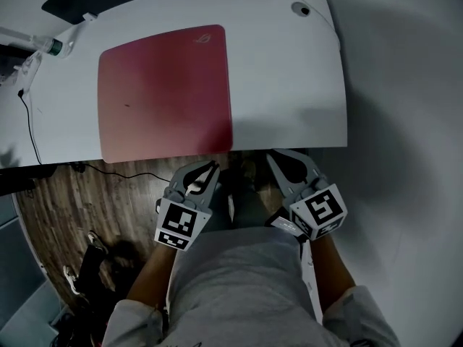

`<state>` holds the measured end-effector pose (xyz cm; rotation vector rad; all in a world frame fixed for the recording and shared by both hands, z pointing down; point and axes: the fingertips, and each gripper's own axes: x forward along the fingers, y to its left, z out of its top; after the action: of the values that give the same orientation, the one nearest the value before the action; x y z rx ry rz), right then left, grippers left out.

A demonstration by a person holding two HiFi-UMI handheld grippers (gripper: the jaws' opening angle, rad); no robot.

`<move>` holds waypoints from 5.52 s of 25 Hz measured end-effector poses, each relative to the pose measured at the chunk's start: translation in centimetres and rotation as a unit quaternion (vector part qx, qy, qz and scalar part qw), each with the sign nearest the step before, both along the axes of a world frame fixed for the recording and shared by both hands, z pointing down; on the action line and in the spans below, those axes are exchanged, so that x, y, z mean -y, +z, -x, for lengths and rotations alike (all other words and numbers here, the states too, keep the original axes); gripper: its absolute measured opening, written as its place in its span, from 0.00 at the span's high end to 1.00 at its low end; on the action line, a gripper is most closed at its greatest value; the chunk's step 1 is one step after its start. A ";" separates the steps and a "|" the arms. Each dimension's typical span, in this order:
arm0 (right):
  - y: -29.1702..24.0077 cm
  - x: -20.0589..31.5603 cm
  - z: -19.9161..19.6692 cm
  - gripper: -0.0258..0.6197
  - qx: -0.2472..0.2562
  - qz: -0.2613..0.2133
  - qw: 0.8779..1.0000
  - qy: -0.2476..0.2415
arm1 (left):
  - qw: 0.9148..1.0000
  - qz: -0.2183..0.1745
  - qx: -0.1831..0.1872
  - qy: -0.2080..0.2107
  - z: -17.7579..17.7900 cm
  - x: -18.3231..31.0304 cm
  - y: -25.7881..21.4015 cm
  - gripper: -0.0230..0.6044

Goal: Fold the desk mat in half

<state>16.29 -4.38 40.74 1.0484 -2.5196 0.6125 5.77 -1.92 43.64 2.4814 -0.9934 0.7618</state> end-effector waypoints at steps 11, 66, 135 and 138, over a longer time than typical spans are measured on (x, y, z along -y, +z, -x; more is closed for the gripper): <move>3.4 0.0 -0.5 0.95 0.009 0.031 0.999 0.008 | 0.994 0.025 0.093 0.052 -1.0 0.9 7.2 0.81; 5.6 0.7 -0.6 0.95 0.004 0.044 0.999 -0.030 | 0.989 0.005 0.145 -0.014 -0.5 2.7 9.9 0.91; 5.1 1.5 28.4 0.95 -0.057 0.009 0.993 -0.100 | 0.984 -0.009 0.051 -0.170 33.2 1.8 5.9 0.91; 5.1 1.6 29.2 0.95 -0.057 0.008 0.993 -0.104 | 0.983 -0.001 0.044 -0.180 34.1 1.6 6.3 0.91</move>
<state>-12.87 -5.95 45.80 0.7776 -2.4780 0.4971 -28.28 -3.56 49.99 2.1908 -1.4239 0.7529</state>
